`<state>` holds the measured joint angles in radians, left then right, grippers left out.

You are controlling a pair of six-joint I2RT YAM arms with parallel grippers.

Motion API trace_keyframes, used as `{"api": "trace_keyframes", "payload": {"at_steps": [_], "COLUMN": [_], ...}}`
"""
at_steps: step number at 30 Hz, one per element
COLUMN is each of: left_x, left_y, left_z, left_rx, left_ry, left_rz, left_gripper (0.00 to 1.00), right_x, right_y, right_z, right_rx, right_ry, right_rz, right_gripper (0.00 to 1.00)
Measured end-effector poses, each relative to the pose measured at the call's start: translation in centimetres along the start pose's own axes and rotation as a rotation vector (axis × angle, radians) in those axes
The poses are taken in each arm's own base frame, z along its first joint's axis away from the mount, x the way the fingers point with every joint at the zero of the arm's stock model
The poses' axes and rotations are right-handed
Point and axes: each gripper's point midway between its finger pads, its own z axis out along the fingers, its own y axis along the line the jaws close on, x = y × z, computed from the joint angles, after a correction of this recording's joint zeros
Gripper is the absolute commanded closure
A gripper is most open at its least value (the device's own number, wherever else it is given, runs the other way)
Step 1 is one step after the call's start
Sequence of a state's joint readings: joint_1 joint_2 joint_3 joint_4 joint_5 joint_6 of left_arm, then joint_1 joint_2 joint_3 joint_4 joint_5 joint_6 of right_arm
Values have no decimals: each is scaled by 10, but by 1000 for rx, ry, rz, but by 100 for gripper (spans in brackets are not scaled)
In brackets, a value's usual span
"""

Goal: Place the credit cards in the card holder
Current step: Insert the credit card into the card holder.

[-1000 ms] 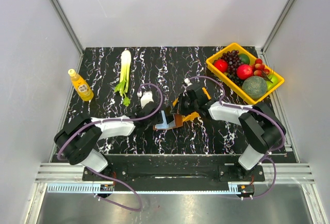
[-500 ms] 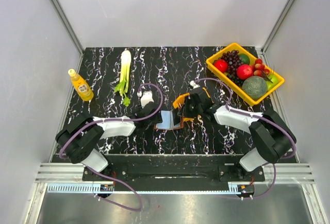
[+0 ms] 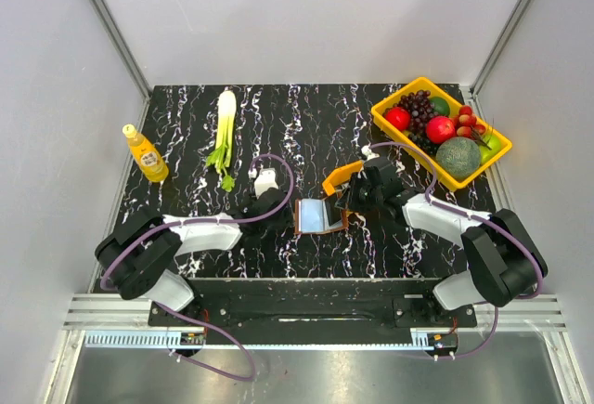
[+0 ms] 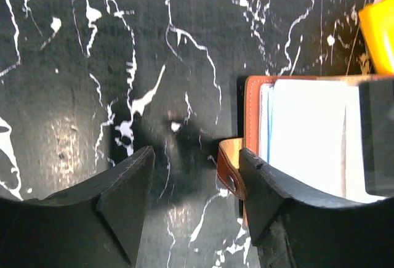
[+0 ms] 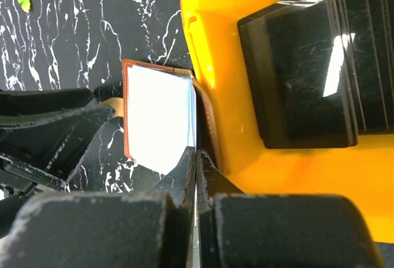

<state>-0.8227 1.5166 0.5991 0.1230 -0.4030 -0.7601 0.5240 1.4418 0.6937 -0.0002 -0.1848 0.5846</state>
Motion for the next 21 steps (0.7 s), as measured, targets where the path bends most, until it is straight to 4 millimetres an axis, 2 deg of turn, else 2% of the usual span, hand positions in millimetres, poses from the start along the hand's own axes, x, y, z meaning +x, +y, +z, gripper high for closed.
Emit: {"api": "trace_keyframes", "payload": {"at_steps": [3,6,11,16,21], "left_x": [7,11,-7,-6,-4], "left_y": [1,10,7,9,8], "left_z": [-11,-28,-51,-52,-53], "left_rx": [7,7,50,41,44], "left_ry": [27,40,-5,6,14], "left_rz": [12,13,-7,4,10], "left_gripper": [30,27,26,26,23], "right_x": [1,2,12,32,37], "right_y": [6,10,19,27,33], "right_z": [0,-1,4,13,17], "right_rx": [-34,-53,-80,-86,-95], "right_ry": [9,13,40,93,93], "right_rz": [-6,-10,-30,-48,-49], "right_gripper": [100,100,100,100,100]}}
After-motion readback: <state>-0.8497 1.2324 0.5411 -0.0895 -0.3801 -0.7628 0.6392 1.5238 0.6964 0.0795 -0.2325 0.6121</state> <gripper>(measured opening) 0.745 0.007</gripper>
